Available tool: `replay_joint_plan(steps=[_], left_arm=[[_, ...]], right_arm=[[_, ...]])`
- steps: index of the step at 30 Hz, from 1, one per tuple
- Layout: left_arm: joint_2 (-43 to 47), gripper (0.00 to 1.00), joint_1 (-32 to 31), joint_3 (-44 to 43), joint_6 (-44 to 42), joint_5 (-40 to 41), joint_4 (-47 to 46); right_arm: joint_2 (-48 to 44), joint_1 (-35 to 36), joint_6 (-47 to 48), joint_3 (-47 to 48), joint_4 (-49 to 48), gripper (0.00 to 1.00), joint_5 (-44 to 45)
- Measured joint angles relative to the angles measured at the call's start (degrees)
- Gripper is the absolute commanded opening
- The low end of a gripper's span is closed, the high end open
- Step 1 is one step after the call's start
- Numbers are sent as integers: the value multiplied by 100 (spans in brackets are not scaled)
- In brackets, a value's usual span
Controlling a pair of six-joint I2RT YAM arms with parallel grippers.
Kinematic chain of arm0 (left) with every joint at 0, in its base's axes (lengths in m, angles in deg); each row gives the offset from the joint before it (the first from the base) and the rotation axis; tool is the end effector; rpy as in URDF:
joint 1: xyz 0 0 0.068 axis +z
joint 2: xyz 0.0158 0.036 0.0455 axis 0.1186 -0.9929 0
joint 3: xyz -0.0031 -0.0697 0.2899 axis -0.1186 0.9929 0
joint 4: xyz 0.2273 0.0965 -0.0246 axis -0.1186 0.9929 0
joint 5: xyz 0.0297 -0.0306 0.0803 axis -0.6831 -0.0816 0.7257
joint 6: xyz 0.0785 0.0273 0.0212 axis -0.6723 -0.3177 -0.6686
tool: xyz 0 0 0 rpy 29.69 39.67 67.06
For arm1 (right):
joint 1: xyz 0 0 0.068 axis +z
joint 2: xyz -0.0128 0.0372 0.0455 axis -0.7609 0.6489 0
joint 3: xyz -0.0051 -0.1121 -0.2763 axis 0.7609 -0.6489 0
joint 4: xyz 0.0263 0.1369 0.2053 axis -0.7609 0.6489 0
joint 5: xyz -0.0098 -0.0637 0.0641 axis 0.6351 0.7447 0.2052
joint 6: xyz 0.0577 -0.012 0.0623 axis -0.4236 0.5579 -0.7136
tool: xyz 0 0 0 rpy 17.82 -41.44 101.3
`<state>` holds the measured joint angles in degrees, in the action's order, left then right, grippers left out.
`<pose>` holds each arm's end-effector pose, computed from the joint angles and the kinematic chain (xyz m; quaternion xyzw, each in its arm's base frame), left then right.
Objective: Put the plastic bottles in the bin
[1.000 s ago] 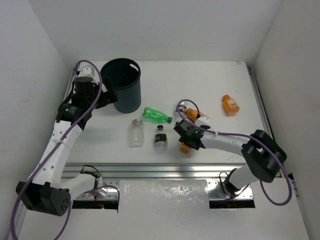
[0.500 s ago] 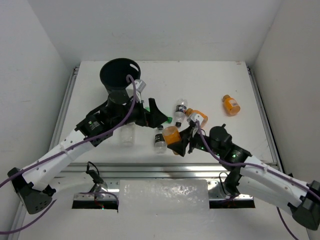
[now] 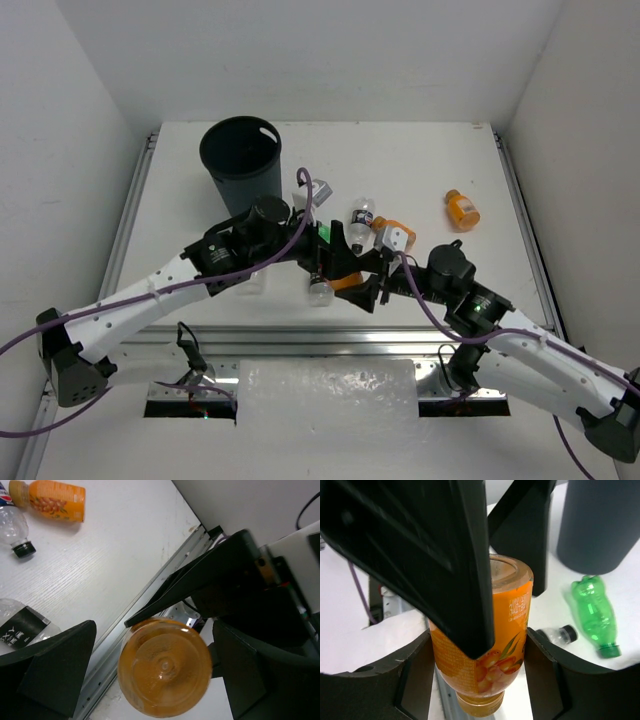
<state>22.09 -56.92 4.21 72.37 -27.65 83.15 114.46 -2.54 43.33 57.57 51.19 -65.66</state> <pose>0.1594 -0.2193 0.3725 0.2183 0.7953 -0.4320 0.3650 0.1059 0.1560 0.3035 -0.3522 0.6528 0.4422 0.5042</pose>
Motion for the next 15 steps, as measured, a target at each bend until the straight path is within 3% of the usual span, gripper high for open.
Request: replay_joint_plan(steps=[3, 5, 7, 8, 9, 11, 12, 13, 15], left_arm=[[-26, 91, -42, 0, -2, 125, 164], [-28, 79, -50, -17, 7, 162, 166], [-31, 42, -57, -31, 44, 76, 136], [-35, 12, -63, -44, 55, 61, 120], [-46, 0, -87, -50, -7, 79, 114], [-72, 0, -83, -74, 0, 70, 129], [-96, 0, -83, -118, -2, 114, 157], [-114, 0, -83, -168, -13, 175, 195], [-131, 0, -87, -330, 11, 463, 380]], right_arm=[[-15, 0, 103, 122, 15, 14, 129], [-7, 0, 177, 186, 114, 14, 179], [9, 2, 227, 214, 186, 17, 273], [37, 0, 256, 221, 203, 20, 286], [59, 0, 284, 227, 203, 31, 293], [63, 0, 282, 229, 199, 52, 299], [61, 0, 271, 229, 195, 79, 315], [55, -2, 260, 229, 184, 97, 334], [7, 4, 236, 227, 131, 99, 562]])
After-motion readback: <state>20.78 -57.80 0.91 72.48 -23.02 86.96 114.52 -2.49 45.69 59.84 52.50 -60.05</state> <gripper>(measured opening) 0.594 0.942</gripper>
